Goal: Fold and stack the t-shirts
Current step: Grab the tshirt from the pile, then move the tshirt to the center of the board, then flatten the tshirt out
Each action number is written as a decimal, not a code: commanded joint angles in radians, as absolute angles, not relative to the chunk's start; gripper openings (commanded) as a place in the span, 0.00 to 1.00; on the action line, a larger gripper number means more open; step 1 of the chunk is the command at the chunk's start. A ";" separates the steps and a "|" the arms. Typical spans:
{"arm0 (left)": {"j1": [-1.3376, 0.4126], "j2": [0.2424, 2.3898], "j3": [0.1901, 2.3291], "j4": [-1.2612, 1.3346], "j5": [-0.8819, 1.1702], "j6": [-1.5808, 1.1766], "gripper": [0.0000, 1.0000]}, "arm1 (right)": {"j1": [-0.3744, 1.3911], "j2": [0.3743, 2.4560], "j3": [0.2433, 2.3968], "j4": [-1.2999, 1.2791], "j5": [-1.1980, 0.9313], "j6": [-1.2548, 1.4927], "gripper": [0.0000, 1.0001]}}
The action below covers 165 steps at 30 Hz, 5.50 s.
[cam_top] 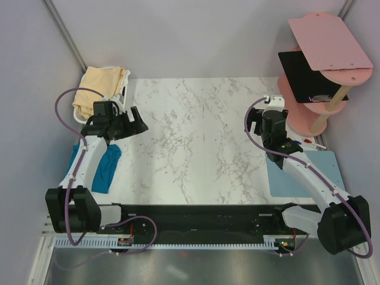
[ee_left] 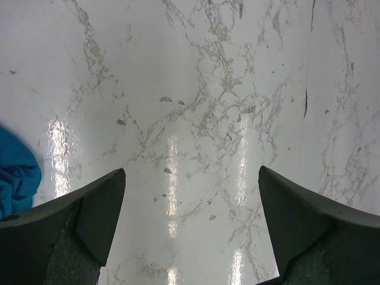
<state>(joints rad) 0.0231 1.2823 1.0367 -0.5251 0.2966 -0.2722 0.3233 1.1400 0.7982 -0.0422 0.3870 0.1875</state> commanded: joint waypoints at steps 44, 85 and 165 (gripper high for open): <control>0.175 2.365 2.322 -0.698 -0.259 -0.353 0.62 | 0.324 1.437 0.830 -0.008 0.315 0.242 0.98; -0.354 1.773 2.299 -0.572 0.281 -0.382 0.02 | 0.325 1.381 0.825 -0.101 0.455 0.291 0.98; -0.793 1.718 1.565 -0.695 -0.695 -0.339 0.02 | 0.322 1.457 0.844 -0.198 0.275 0.325 0.98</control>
<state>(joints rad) -0.8799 1.8019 1.5135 -0.6849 -0.6205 -0.4088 0.3233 1.4097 0.8047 -0.2073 0.2924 0.3035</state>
